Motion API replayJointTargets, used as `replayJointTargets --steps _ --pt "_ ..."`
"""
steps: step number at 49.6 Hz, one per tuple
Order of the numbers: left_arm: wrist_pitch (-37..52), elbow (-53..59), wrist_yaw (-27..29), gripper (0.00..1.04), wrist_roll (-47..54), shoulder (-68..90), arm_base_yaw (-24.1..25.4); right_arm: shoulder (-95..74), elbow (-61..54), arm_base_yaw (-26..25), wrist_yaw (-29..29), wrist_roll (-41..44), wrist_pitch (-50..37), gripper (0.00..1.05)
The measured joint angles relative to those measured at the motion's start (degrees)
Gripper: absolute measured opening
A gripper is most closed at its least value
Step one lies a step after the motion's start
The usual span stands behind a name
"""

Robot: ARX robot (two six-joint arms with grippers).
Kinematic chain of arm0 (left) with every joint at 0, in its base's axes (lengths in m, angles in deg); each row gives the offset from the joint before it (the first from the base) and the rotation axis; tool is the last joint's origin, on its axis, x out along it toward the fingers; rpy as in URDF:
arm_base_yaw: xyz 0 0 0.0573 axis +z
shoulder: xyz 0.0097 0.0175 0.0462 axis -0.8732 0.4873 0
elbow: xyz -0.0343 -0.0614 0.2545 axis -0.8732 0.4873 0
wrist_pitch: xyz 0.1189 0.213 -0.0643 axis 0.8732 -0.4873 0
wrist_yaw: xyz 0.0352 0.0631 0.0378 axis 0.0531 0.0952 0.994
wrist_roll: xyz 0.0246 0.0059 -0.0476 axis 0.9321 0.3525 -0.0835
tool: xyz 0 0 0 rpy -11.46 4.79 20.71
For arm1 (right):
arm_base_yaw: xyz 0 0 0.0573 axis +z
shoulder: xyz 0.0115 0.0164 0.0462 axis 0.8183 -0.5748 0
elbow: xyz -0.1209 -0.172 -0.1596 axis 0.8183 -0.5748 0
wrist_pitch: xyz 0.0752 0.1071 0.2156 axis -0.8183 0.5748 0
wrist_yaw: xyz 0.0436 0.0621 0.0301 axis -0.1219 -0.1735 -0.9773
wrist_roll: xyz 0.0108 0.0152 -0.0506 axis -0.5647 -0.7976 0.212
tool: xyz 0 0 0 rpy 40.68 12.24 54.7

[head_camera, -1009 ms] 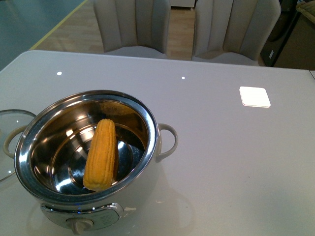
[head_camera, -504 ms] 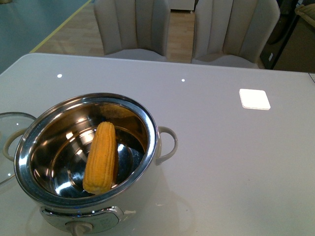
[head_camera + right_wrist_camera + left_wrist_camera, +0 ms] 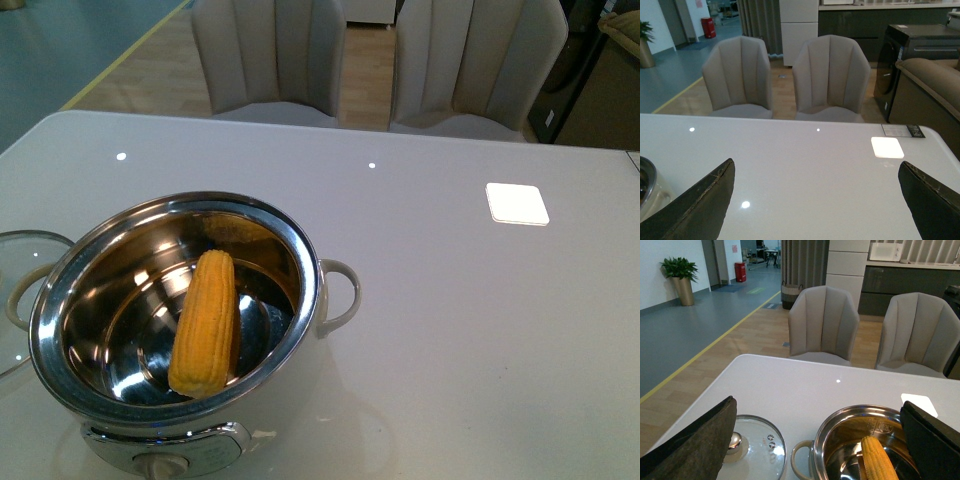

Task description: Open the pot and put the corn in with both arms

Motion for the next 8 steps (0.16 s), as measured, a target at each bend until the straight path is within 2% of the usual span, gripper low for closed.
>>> replayJointTargets --steps 8 --pt "0.0 0.0 0.0 0.98 0.0 0.0 0.0 0.0 0.0 0.0 0.0 0.0 0.0 0.96"
